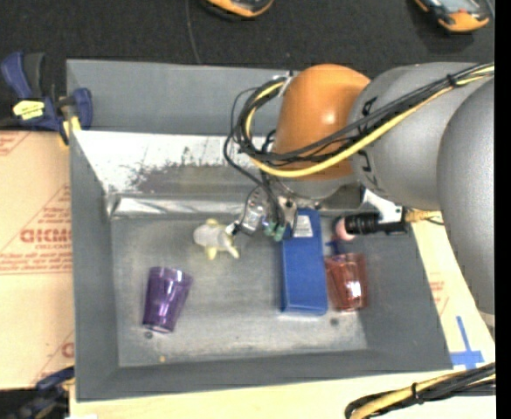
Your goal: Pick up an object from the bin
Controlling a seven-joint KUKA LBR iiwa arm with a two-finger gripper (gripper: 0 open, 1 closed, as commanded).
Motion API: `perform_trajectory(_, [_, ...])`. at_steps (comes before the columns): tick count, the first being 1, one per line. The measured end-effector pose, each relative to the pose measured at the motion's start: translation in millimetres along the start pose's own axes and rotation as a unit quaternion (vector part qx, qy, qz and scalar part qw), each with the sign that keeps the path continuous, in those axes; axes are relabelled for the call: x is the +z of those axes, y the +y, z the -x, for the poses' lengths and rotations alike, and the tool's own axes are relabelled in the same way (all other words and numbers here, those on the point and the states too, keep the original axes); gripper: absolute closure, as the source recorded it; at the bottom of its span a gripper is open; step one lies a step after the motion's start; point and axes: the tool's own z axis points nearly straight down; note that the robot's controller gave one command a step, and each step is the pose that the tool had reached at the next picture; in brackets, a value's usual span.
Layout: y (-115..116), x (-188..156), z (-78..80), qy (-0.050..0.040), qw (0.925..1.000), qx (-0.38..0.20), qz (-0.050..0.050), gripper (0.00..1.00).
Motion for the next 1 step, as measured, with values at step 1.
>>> perform_trajectory(1, [0.3, -23.8, -5.2, 0.0002, 1.0, -0.008, 0.003, 1.0])
